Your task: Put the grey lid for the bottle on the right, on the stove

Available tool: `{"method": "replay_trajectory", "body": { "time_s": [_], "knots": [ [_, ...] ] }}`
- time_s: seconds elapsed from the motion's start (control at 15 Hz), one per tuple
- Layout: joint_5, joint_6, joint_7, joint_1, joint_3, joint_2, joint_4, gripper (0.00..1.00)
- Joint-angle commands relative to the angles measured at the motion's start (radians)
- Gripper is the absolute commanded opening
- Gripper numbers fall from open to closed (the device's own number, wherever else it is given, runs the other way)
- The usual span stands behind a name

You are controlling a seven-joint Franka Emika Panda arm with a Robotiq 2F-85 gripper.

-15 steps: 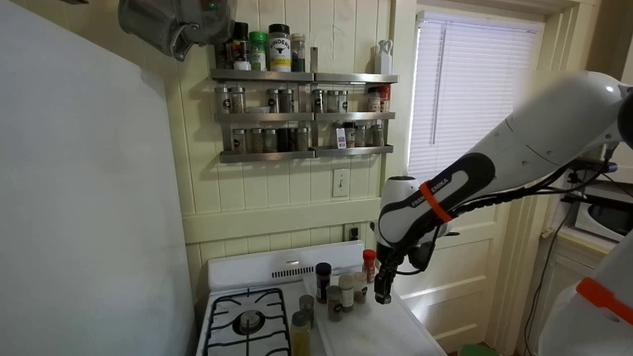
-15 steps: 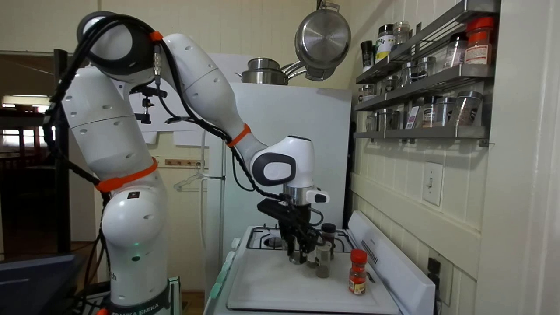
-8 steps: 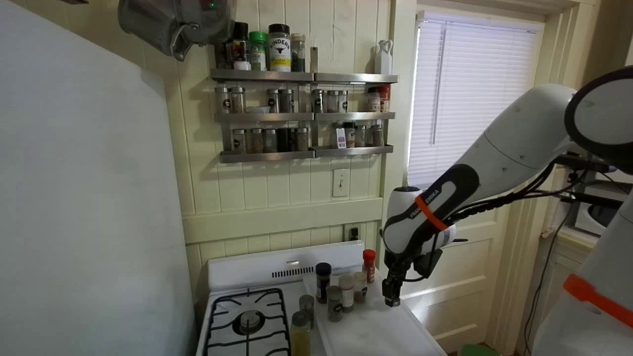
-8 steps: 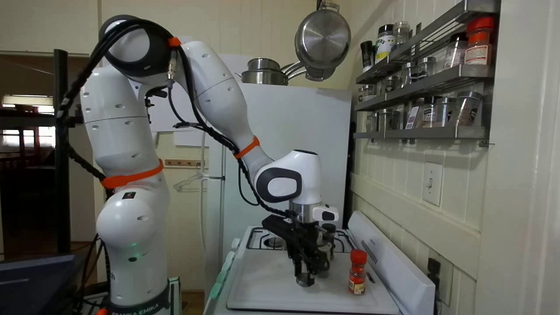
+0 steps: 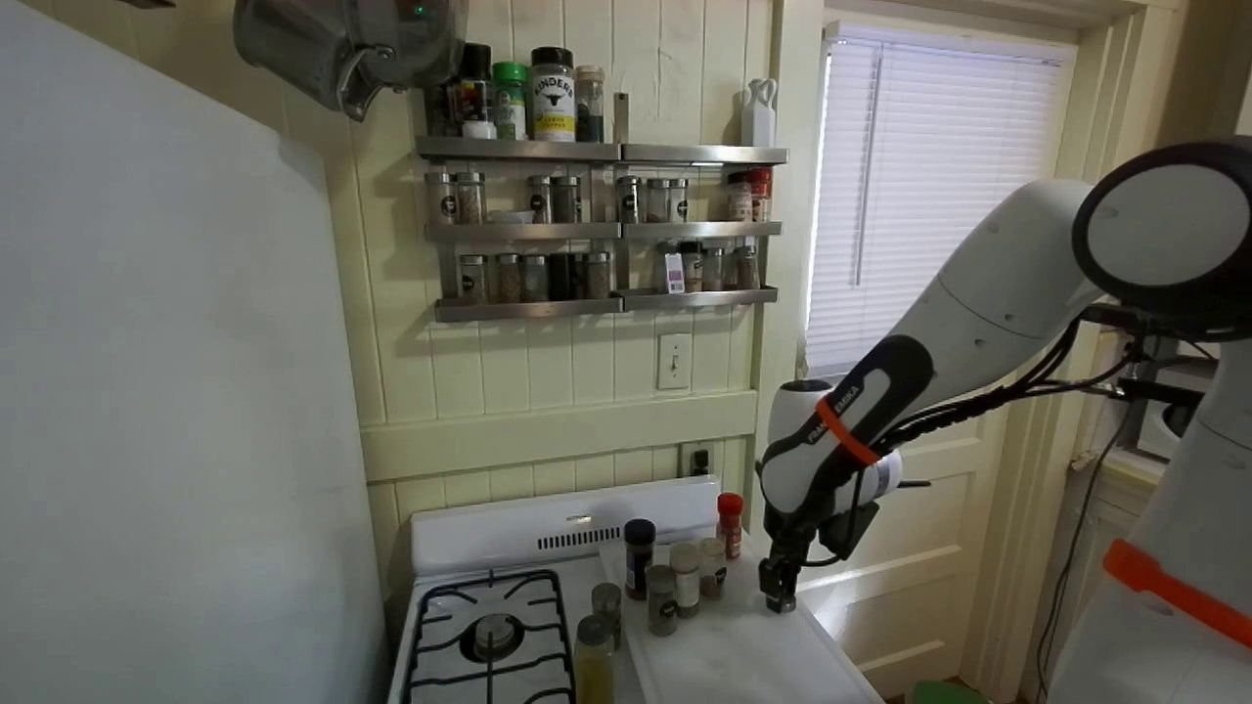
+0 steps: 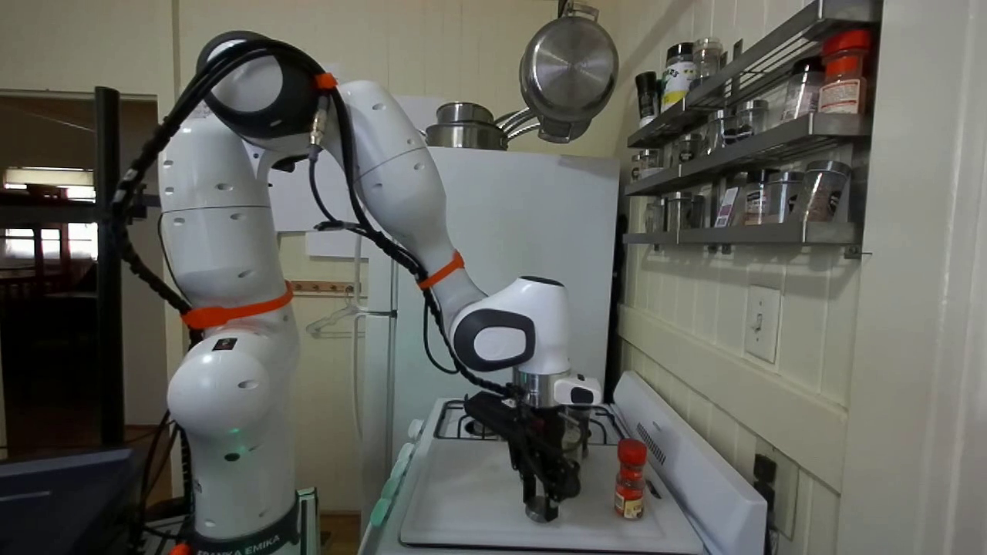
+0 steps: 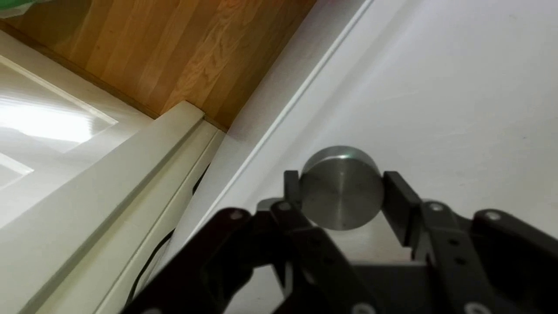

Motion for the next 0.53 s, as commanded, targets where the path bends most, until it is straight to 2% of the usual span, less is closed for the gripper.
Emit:
{"method": "replay_trajectory", "body": {
  "time_s": [0.0,0.2,0.47],
  "knots": [
    [-0.039,0.029,0.042,-0.010,0.002,0.022,0.001,0.75],
    [-0.038,0.031,0.050,-0.011,0.002,0.020,0.001,0.97],
    [-0.031,0.022,0.051,-0.006,0.006,-0.004,0.004,1.00]
  ]
}}
